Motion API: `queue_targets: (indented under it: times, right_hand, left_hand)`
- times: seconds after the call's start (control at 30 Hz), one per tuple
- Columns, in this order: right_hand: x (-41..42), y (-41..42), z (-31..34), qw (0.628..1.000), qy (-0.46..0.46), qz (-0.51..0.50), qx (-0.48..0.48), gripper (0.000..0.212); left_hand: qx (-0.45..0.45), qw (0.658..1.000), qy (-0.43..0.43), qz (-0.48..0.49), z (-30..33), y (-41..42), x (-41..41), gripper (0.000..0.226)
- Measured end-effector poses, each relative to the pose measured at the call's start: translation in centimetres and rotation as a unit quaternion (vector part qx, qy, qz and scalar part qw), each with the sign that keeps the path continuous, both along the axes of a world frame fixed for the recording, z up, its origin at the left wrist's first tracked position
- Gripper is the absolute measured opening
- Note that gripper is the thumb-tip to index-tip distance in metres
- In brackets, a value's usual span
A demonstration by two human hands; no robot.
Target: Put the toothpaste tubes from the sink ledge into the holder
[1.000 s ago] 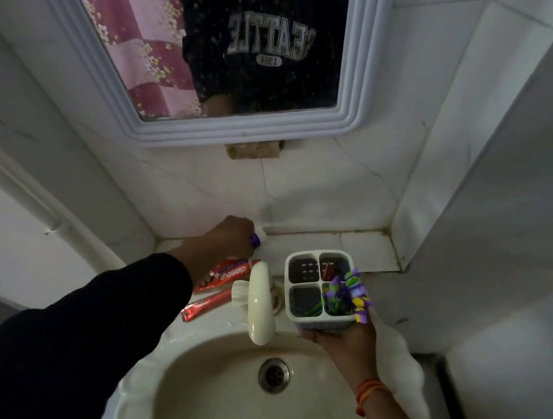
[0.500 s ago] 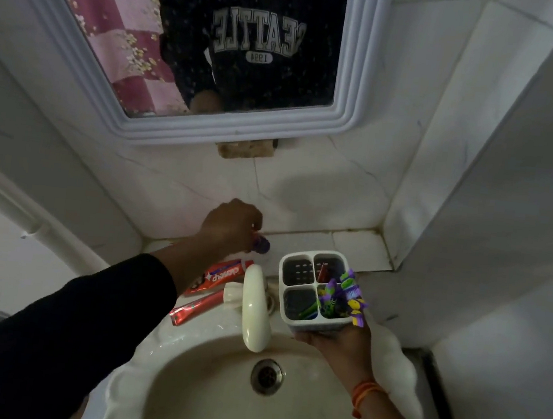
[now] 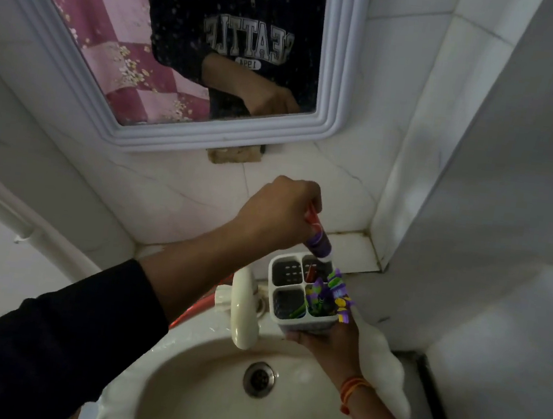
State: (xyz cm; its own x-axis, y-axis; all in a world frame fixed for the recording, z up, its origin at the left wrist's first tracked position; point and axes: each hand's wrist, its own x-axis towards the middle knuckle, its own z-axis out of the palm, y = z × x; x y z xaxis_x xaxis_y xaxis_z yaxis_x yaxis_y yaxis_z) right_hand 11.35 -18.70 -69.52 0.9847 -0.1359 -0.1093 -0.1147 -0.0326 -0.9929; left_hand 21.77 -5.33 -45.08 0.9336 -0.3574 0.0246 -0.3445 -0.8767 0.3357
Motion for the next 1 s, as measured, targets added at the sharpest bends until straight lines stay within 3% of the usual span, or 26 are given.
queue_targets:
  times: [0.23,0.5,1.0]
  right_hand:
    - [0.0,-0.1,0.3,1.0,0.012,0.009,-0.014,0.089]
    - [0.0,-0.3,-0.7,1.0,-0.006,-0.005,-0.017,0.105]
    - [0.2,-0.4,-1.3,0.999,0.014,0.004,-0.042,0.104]
  left_hand:
    - [-0.005,0.999,0.049,0.016,-1.0,-1.7,0.0,0.036]
    - [0.046,0.997,0.048,0.033,-2.2,-2.6,-0.8,0.036]
    - [0.033,0.993,0.09,0.071,-5.1,-4.8,0.0,0.034]
